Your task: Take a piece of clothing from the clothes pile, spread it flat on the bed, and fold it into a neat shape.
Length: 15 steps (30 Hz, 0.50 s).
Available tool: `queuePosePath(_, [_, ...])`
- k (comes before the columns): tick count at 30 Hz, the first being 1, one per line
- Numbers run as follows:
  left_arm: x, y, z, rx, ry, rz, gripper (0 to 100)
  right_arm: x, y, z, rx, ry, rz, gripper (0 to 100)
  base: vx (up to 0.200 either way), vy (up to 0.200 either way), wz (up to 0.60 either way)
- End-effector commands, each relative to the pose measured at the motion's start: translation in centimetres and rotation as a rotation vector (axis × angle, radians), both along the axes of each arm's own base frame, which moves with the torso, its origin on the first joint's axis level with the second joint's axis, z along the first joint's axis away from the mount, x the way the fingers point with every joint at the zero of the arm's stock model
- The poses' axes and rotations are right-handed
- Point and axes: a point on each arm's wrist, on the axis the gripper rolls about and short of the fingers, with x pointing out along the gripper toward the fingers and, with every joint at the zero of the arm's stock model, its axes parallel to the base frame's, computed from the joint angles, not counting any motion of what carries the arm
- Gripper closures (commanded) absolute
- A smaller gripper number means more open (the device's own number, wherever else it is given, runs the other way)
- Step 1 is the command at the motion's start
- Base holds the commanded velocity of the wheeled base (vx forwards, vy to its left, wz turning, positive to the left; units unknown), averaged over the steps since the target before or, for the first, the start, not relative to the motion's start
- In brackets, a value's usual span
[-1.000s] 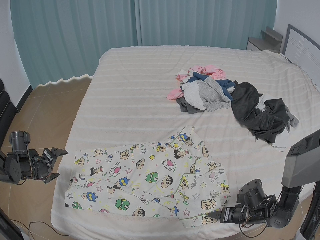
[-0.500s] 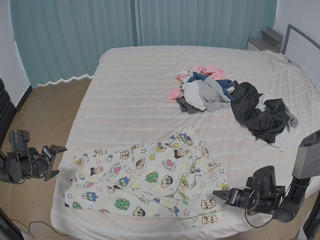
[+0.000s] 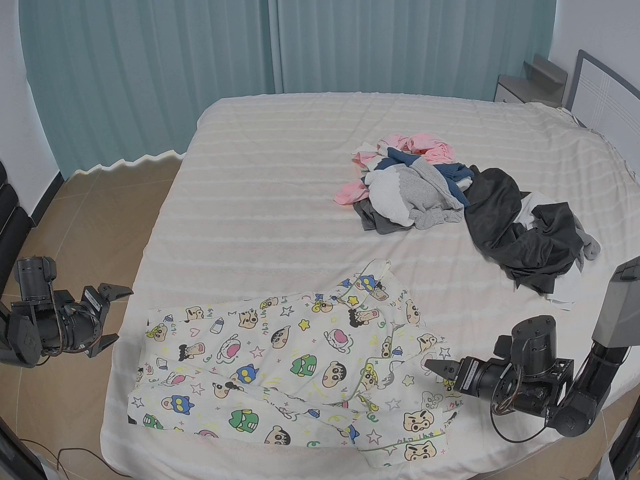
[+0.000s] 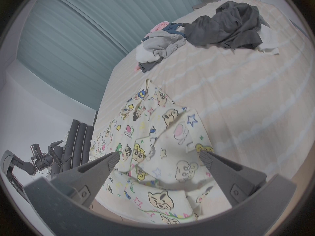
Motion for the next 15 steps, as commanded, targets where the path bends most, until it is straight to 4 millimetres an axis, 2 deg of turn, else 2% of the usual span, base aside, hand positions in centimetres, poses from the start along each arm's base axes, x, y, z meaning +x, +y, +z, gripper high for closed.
queuePosePath(1, [-0.1,0.0,0.5,0.024,-0.025,-0.011,0,0.4,0.1,0.6,0.012,-0.033,-0.001,0,0.0,0.0,0.0])
queuePosePath(4, [0.3,0.2,0.5,0.187,-0.062,-0.11,0,1.5,0.5,1.1,0.019,-0.057,-0.004,0,0.0,0.0,0.0])
queuePosePath(8, [2.5,1.1,0.1,0.363,-0.056,-0.232,0,3.8,1.3,1.9,0.015,-0.05,-0.016,0,0.0,0.0,0.0])
queuePosePath(12, [5.0,1.8,-0.3,0.418,0.084,-0.364,0,5.7,2.2,2.7,0.001,-0.02,-0.018,0,0.0,0.0,0.0])
queuePosePath(15, [7.2,2.4,-1.3,0.447,0.195,-0.451,0,6.2,2.6,2.9,0.0,-0.018,-0.012,0,0.0,0.0,0.0])
